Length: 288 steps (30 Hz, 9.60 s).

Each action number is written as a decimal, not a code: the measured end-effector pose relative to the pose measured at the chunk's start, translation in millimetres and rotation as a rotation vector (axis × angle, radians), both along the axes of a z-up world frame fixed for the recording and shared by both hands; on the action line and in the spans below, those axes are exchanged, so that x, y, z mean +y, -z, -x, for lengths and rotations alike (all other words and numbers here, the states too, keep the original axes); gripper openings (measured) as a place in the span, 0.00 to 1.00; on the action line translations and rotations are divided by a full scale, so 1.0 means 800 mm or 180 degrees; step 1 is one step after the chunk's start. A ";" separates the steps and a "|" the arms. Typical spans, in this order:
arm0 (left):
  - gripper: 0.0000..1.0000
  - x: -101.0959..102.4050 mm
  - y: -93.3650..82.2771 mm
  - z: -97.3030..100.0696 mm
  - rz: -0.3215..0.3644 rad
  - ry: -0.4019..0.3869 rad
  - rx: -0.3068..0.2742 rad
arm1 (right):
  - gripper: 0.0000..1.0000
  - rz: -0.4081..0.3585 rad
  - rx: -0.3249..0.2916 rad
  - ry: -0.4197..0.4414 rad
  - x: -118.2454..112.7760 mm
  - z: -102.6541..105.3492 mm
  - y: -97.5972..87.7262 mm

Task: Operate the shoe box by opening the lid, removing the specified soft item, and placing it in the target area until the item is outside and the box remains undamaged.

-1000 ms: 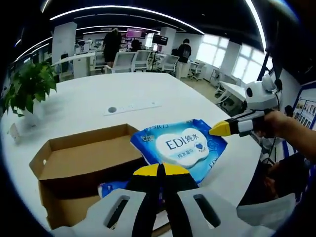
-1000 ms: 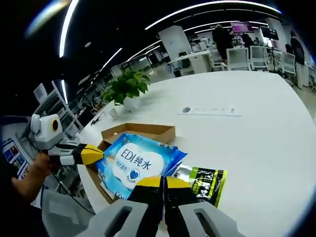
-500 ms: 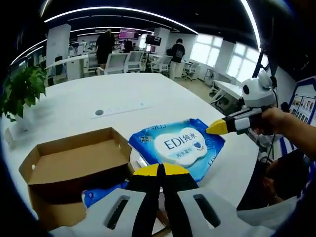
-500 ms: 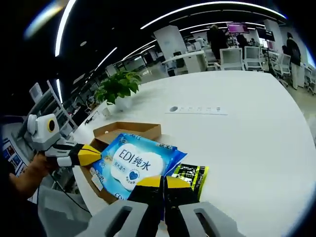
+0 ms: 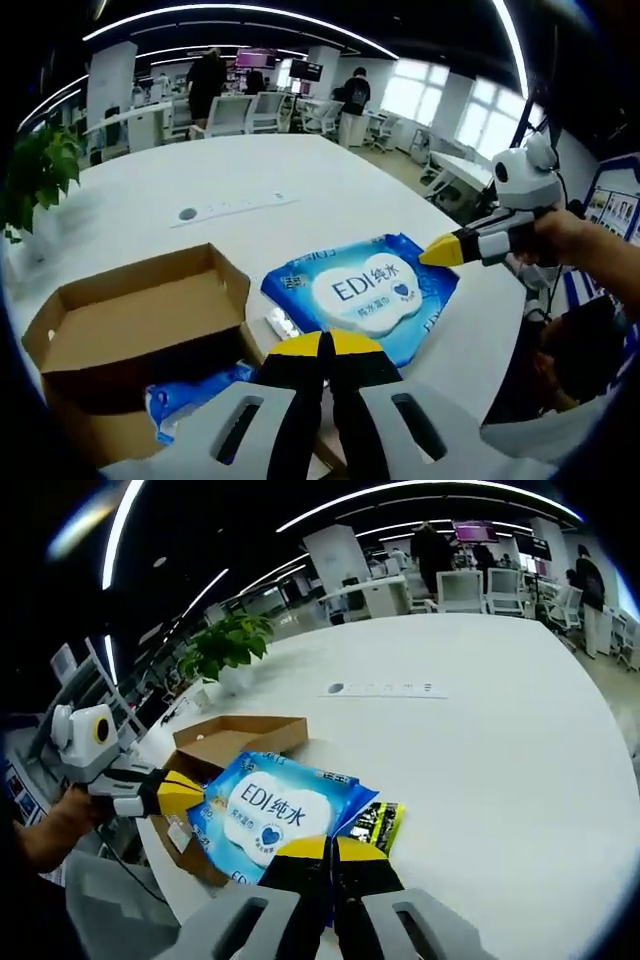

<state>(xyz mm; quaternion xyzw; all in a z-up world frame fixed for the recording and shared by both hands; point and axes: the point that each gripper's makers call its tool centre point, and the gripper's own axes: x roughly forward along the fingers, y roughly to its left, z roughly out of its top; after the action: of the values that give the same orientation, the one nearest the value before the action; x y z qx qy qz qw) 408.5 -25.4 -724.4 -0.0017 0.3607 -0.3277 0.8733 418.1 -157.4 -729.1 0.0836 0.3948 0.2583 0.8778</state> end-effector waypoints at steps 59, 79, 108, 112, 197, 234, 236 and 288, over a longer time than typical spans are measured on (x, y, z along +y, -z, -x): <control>0.00 -0.025 0.100 -0.005 -0.1098 0.0833 0.0110 | 0.00 0.0312 0.0105 0.0310 -0.026 -0.034 0.099; 0.06 -0.002 0.045 -0.014 -0.0568 0.0521 0.0007 | 0.03 0.0278 -0.0020 0.0356 -0.031 -0.030 0.085; 0.15 0.116 0.011 -0.007 -0.0390 0.0160 0.0010 | 0.22 0.0465 -0.0438 -0.0417 0.022 -0.003 0.011; 0.17 0.135 0.010 -0.004 -0.0412 0.0132 0.0043 | 0.25 0.0481 -0.0483 -0.0552 0.033 0.003 0.005; 0.00 0.157 0.085 0.042 -0.0498 0.1177 0.0255 | 0.00 0.1033 -0.0678 -0.1831 0.288 -0.002 0.068; 0.00 0.150 -0.031 0.048 -0.0349 0.1104 -0.0172 | 0.00 0.0732 -0.1074 -0.1839 0.295 -0.017 -0.033; 0.00 0.145 -0.039 0.049 -0.0347 0.1130 -0.0193 | 0.00 0.0732 -0.1111 -0.1857 0.292 -0.017 -0.039; 0.00 -0.068 -0.070 0.039 -0.0208 0.1955 -0.0305 | 0.00 0.0978 -0.0955 -0.1315 0.080 -0.018 -0.066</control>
<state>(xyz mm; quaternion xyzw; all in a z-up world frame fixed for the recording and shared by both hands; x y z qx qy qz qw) 377.1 -79.5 -668.7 0.1508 0.3130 -0.5642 0.7490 432.4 -93.1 -676.5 -0.1714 0.3037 0.3781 0.8575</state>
